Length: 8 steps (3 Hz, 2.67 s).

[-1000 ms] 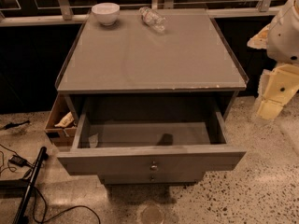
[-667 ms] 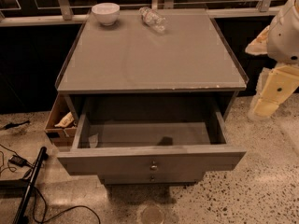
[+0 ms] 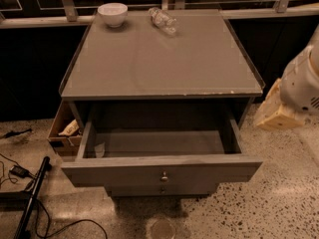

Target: Close top drawer

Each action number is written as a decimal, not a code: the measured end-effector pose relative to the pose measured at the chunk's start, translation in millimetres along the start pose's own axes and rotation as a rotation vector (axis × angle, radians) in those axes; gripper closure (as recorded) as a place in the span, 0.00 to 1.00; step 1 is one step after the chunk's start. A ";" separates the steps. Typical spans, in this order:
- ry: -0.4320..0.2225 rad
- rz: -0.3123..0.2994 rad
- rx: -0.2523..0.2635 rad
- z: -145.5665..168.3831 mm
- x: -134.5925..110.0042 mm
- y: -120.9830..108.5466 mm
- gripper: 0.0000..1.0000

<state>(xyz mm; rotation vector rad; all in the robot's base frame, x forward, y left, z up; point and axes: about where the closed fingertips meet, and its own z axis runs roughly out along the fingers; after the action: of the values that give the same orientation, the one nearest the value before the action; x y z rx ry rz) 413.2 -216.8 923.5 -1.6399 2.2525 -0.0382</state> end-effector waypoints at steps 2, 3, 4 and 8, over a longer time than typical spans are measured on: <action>-0.109 0.080 -0.092 124.4 52.7 47.9 1.00; -0.109 0.080 -0.092 124.5 52.7 48.0 1.00; -0.136 0.055 -0.076 145.9 60.9 54.8 1.00; -0.263 0.023 -0.149 290.7 93.1 80.8 1.00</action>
Offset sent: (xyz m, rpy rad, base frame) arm -0.0329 -0.0203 -0.2336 0.2672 0.1180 -0.0272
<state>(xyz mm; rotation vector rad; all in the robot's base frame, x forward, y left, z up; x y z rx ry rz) 400.5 -223.2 608.1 -1.5867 2.1147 0.3386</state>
